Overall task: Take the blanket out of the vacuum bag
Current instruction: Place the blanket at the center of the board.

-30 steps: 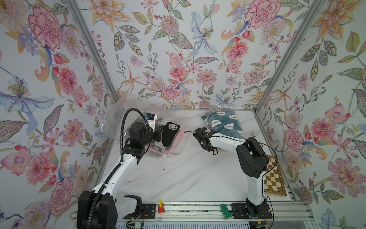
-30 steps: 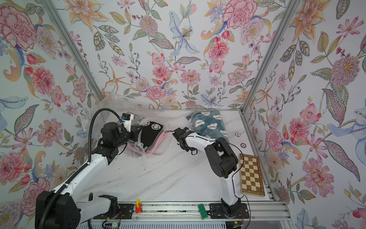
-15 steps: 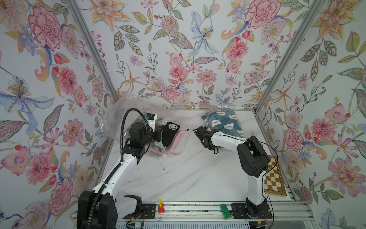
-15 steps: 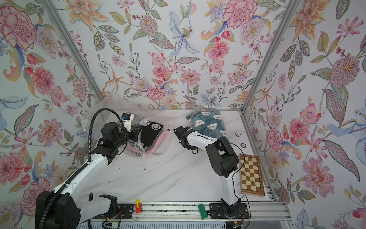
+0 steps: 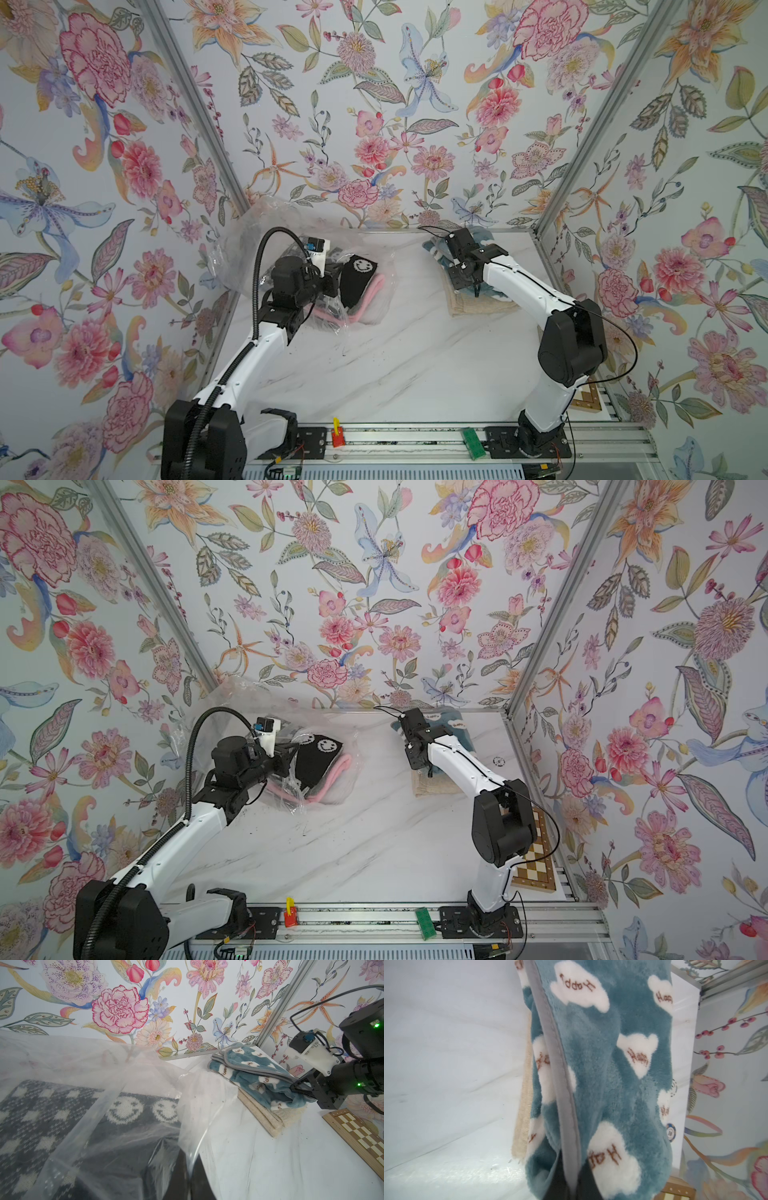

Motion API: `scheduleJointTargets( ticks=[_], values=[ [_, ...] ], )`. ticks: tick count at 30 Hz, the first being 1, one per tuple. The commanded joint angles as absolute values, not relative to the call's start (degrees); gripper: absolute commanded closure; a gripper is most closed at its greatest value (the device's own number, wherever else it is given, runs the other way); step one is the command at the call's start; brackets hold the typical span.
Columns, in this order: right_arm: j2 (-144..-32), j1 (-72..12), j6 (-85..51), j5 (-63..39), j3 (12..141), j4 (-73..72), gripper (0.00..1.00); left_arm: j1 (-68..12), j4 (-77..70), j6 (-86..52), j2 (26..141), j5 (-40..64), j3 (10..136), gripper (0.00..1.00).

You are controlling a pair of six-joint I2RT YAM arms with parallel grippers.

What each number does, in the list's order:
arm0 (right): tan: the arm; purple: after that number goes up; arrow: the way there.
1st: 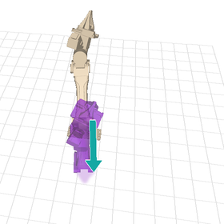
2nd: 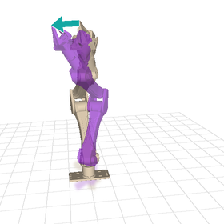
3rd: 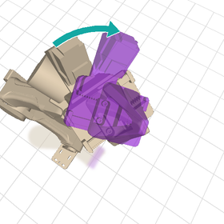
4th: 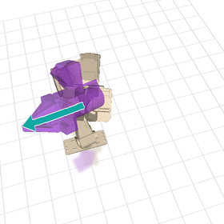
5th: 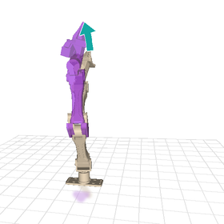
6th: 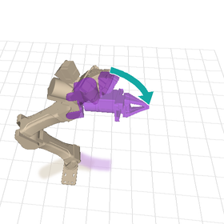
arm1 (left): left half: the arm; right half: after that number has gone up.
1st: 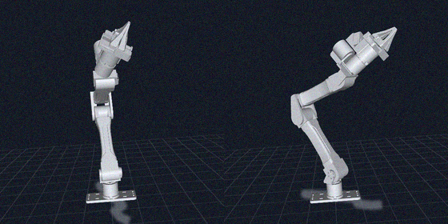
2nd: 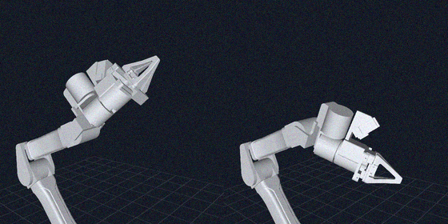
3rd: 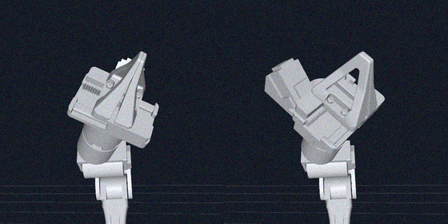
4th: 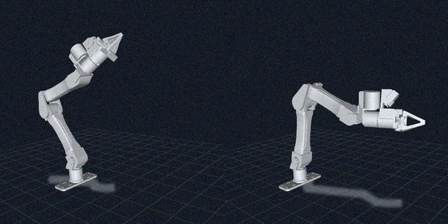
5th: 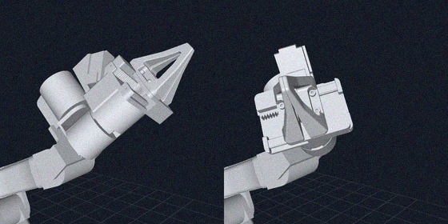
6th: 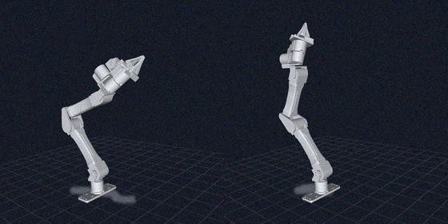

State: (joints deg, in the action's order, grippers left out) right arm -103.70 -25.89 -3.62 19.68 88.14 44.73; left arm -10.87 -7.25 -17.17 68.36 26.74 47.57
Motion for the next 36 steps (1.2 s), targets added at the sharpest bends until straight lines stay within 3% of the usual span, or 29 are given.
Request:
scheduleJointTargets(
  ticks=[1,6,8,9,11,15,19,24,27,31,36],
  values=[
    [-105.0,-26.6,-5.5,8.7,87.3,47.6,1.00,-10.3,-7.7,-16.8,68.6,26.8,48.0,0.98],
    [-107.5,-27.5,-8.8,8.6,84.0,46.7,1.00,-10.4,-7.7,-16.8,68.5,26.9,48.1,0.98],
    [-107.6,-27.7,-10.3,9.5,82.4,45.6,0.83,-10.4,-7.8,-16.9,68.5,27.0,48.1,0.98],
    [-107.5,-27.7,-10.8,10.3,81.8,45.2,0.68,-10.4,-7.8,-16.9,68.6,27.1,48.1,0.98],
    [-107.2,-27.8,-11.2,11.1,80.8,44.6,0.60,-10.4,-7.8,-17.0,68.5,27.2,48.1,0.98],
    [-105.9,-27.6,-11.9,11.1,79.9,43.7,0.27,-10.4,-8.0,-17.1,68.2,27.2,48.0,0.98],
    [-97.8,-25.7,-13.7,10.8,76.3,38.8,0.13,-10.4,-7.8,-16.9,68.0,27.1,48.0,0.98],
    [-83.1,-15.6,-19.0,2.1,65.8,30.0,0.09,-10.4,-7.9,-17.0,68.0,27.2,48.0,0.98],
    [-77.9,-5.0,-23.5,-7.4,59.0,26.5,0.09,-10.4,-8.0,-17.1,68.2,27.4,48.0,0.98],
    [-77.0,8.1,-27.3,-21.0,51.5,21.6,0.10,-10.4,-8.1,-17.2,68.4,27.6,48.0,0.98],
    [-78.5,14.4,-33.4,-31.3,44.7,11.7,0.11,-10.4,-8.1,-17.2,68.6,27.6,48.0,0.98]
  ],
)
